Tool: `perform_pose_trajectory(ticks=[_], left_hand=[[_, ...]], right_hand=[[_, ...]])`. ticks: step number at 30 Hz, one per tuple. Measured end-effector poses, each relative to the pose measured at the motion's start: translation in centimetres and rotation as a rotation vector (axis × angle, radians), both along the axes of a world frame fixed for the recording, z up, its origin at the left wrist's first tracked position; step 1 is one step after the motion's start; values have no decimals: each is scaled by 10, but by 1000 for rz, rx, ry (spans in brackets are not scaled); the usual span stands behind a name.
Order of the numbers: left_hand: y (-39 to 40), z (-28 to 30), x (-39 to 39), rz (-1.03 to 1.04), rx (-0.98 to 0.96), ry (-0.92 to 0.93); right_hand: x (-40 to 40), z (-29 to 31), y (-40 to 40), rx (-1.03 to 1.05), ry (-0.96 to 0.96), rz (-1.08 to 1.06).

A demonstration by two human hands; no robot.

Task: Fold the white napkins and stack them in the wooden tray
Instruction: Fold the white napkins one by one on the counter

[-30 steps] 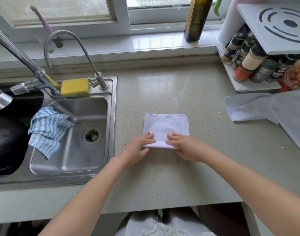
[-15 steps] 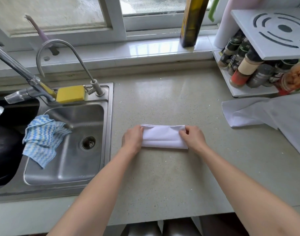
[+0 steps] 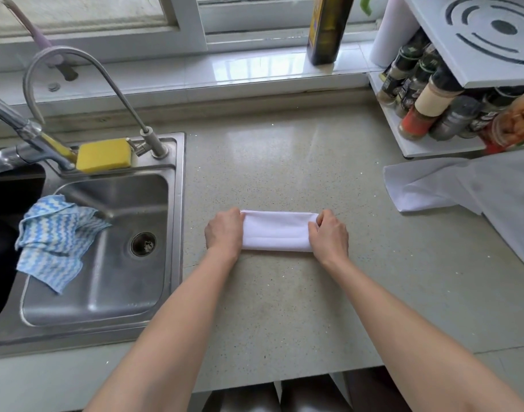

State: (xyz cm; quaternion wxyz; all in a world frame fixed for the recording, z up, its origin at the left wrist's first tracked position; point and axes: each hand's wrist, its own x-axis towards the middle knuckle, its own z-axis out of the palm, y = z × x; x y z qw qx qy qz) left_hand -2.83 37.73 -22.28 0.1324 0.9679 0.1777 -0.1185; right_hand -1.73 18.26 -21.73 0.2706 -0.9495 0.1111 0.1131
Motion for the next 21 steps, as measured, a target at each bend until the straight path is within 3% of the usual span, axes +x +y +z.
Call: perform_pose_trajectory(ticks=[10,12,16,19,21], left_hand=[[-2,2,9,-18,78,67],[-1,3,10,-21,70,79],[0,5,12,-25,48,80],[0,5,11,-34,47,81],[0,6,12,-37,44,81]], right_hand=[[6,-6,4,-54,-1,-9],[1,-4,6,-126,-80,15],[-14,-7,26,-231,-364,247],[-19,-19,41,-295,-208,546],[-21,-30,40,-302,-103,609]])
